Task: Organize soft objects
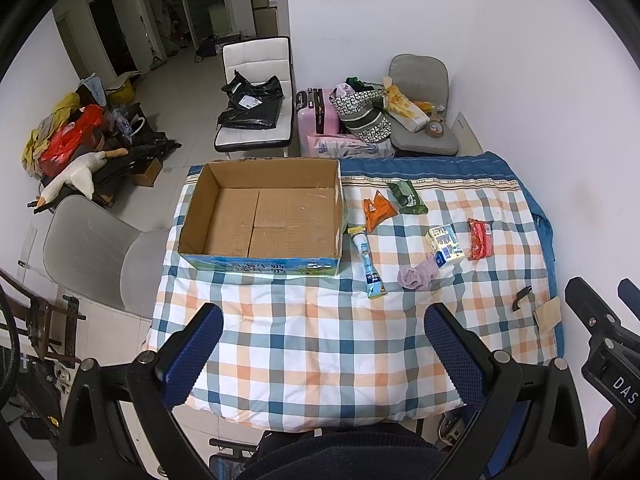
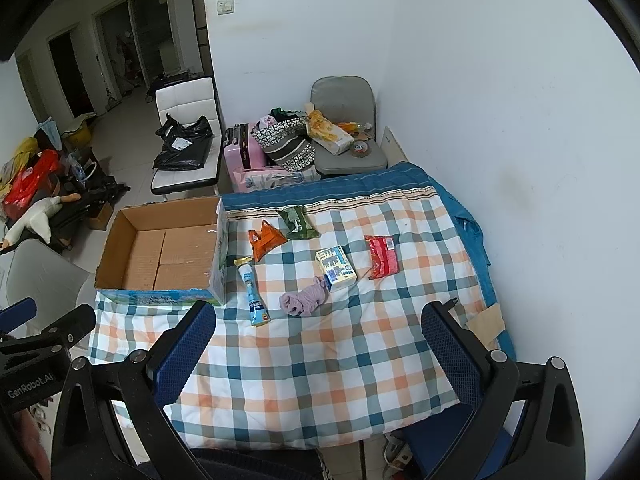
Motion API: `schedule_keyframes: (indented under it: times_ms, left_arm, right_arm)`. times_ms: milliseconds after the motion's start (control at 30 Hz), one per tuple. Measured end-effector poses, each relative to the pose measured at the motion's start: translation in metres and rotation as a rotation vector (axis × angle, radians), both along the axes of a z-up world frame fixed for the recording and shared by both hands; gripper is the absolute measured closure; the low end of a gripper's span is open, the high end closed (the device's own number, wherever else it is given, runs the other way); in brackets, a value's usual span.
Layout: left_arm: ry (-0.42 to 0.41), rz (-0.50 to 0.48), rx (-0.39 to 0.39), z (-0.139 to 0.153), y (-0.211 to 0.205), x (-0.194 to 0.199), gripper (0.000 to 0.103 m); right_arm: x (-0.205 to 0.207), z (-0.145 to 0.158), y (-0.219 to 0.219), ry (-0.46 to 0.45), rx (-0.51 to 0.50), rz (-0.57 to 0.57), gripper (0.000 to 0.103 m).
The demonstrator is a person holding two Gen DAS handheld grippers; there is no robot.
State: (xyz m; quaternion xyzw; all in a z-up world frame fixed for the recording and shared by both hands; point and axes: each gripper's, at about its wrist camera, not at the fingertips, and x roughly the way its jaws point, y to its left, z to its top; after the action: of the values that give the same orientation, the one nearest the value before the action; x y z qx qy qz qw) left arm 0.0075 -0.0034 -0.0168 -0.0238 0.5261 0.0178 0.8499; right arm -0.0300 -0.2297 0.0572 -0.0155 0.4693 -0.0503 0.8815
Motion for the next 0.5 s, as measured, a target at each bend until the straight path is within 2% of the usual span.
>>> schedule_keyframes:
  times_ms: [500]
  left_arm:
    - [-0.002,0.001,0.003,0.0008,-0.0024,0.0041,0.000]
  right_arm:
    - [-0.0008,-0.0001,-0.0014,0.000,0.003,0.001,0.000]
